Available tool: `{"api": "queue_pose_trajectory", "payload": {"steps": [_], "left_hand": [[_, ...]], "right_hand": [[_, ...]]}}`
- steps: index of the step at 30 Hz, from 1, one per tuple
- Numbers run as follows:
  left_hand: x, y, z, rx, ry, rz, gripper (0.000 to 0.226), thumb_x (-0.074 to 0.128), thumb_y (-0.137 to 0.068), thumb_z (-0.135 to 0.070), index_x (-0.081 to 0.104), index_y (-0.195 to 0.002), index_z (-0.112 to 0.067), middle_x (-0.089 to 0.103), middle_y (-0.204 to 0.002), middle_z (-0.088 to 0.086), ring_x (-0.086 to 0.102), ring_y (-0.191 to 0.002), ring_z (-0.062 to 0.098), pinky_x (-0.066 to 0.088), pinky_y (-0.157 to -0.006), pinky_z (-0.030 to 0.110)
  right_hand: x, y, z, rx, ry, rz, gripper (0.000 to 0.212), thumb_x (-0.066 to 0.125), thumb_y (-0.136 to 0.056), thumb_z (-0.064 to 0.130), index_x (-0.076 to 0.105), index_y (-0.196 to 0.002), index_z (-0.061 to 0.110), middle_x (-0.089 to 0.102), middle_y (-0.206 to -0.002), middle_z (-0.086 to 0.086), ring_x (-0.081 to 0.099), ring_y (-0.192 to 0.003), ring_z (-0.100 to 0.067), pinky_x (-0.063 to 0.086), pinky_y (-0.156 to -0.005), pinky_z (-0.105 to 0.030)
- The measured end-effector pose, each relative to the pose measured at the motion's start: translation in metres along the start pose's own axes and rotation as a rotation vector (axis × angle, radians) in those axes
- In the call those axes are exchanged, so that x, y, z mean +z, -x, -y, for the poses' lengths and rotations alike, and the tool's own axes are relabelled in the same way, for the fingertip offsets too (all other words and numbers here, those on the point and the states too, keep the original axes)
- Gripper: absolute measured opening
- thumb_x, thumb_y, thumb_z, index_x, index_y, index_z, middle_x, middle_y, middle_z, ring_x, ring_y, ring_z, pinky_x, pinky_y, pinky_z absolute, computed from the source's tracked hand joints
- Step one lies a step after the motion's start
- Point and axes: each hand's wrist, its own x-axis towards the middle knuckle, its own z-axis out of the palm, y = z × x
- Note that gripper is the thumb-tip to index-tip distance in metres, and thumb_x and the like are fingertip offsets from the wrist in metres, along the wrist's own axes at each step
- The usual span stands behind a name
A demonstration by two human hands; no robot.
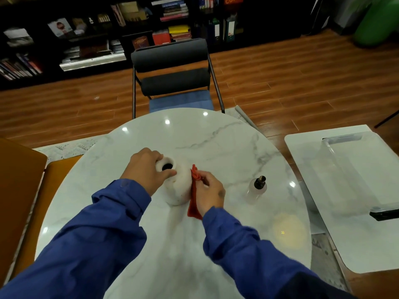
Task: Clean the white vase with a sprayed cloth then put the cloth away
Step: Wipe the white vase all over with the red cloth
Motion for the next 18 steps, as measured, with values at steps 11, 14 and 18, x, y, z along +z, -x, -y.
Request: {"api": "queue_pose_trajectory", "payload": {"steps": [11,14,18], "left_hand": [[-0.002,-0.004,0.004,0.001,0.004,0.026,0.054,0.076,-0.070,-0.045,0.064,-0.109,-0.010,0.062,-0.107,0.005,0.058,-0.095,0.023,0.043,-0.081,0.026],[-0.003,-0.005,0.005,-0.012,0.038,0.026,0.053,0.079,-0.068,-0.044,0.065,-0.106,-0.010,0.063,-0.106,0.005,0.058,-0.094,0.022,0.044,-0.082,0.027],[-0.004,-0.007,0.006,-0.022,0.053,0.038,0.056,0.080,-0.065,-0.045,0.065,-0.106,-0.010,0.064,-0.103,0.004,0.054,-0.087,0.017,0.040,-0.077,0.024]], "right_hand": [[0.004,-0.010,0.001,-0.079,-0.007,0.009,0.025,0.058,-0.092,0.006,0.075,-0.100,0.023,0.070,-0.105,0.012,0.063,-0.099,-0.002,0.046,-0.084,-0.003],[-0.002,0.018,-0.003,-0.273,0.054,0.054,0.028,0.058,-0.092,0.001,0.073,-0.103,0.022,0.065,-0.110,0.011,0.059,-0.102,0.002,0.042,-0.088,-0.003],[0.002,0.020,-0.016,-0.497,0.189,0.092,0.030,0.057,-0.093,0.004,0.072,-0.113,0.021,0.059,-0.122,0.005,0.055,-0.116,-0.007,0.040,-0.099,-0.010]]}}
